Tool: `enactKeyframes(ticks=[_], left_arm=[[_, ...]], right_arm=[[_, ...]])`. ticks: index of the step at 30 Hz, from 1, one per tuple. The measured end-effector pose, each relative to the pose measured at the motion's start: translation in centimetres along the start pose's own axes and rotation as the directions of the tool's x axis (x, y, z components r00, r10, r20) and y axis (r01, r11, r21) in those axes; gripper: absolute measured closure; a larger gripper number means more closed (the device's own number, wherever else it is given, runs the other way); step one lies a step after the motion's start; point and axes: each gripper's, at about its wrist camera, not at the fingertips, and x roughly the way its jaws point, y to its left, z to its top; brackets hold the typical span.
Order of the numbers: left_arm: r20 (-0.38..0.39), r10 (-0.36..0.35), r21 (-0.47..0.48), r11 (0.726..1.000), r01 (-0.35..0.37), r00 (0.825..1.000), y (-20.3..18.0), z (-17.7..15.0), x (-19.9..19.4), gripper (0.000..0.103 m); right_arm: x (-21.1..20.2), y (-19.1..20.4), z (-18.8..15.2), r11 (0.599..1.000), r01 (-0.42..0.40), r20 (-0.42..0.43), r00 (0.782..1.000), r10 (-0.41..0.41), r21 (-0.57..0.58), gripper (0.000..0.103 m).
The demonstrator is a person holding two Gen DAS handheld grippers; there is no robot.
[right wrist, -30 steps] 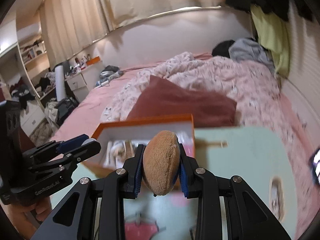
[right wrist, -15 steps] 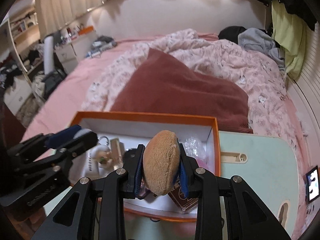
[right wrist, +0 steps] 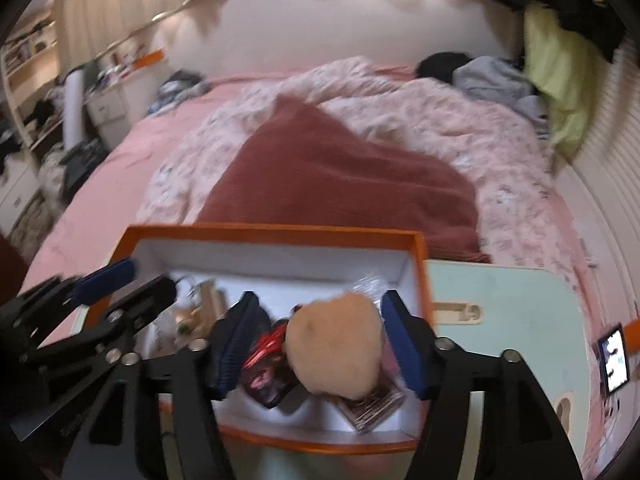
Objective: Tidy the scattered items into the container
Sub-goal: 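Lower the clear heart and plush potato into the box and open both grippers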
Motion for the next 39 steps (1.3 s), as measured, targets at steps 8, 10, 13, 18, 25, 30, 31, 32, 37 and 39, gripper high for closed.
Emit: enactKeyframes(ticks=[8, 10, 13, 18, 25, 30, 31, 32, 37, 39], left_arm=[[0.036, -0.031, -0.045, 0.998, 0.032, 0.999, 0.9, 0.1, -1.0, 0.029], [0.036, -0.029, -0.043, 0.999, 0.031, 0.999, 0.8, 0.0, -1.2, 0.029], [0.031, -0.032, -0.051, 0.998, 0.034, 0.999, 0.8, -0.1, -1.4, 0.029], [0.031, 0.0, -0.034, 0.999, 0.001, 1.0, 0.8, -0.5, -2.7, 0.029], [0.036, -0.001, -0.033, 0.999, 0.002, 0.999, 0.7, -1.6, -5.1, 0.029], [0.024, 0.006, -0.033, 0.999, -0.005, 1.0, 0.2, -3.8, -5.9, 0.029], [0.012, -0.012, -0.034, 0.999, 0.013, 1.0, 0.0, -4.4, -5.8, 0.029], [0.003, -0.019, -0.028, 0.999, 0.019, 1.0, -0.3, -4.8, -5.7, 0.029], [-0.023, 0.018, 0.022, 1.0, -0.018, 1.0, -1.3, -6.6, -5.4, 0.029], [-0.025, 0.011, 0.013, 1.0, -0.011, 1.0, -1.3, -6.7, -5.5, 0.029]], right_arm=[[0.0, 0.0, 0.0, 1.0, 0.017, 0.005, 1.0, -0.017, -0.008, 0.034], [-0.3, 0.2, -0.1, 0.999, 0.033, 0.021, 0.999, -0.032, -0.024, 0.034], [-0.8, 0.4, -0.3, 0.999, 0.041, 0.035, 0.999, -0.04, -0.034, 0.034], [-2.0, 0.6, -0.5, 0.998, 0.042, 0.06, 0.997, -0.039, -0.039, 0.034], [-4.6, 0.9, -1.5, 0.998, 0.035, 0.091, 0.995, -0.031, -0.044, 0.03], [-5.9, 0.6, -3.7, 0.998, 0.044, 0.076, 0.996, -0.04, -0.051, 0.03], [-6.1, 0.4, -4.3, 0.998, 0.047, 0.068, 0.997, -0.043, -0.05, 0.03], [-6.2, 0.4, -4.7, 0.998, 0.047, 0.062, 0.997, -0.044, -0.047, 0.03], [-6.2, -0.1, -6.7, 0.998, 0.055, 0.026, 0.998, -0.054, -0.032, 0.03], [-6.1, -0.1, -7.2, 0.998, 0.056, 0.017, 0.998, -0.055, -0.032, 0.03]])
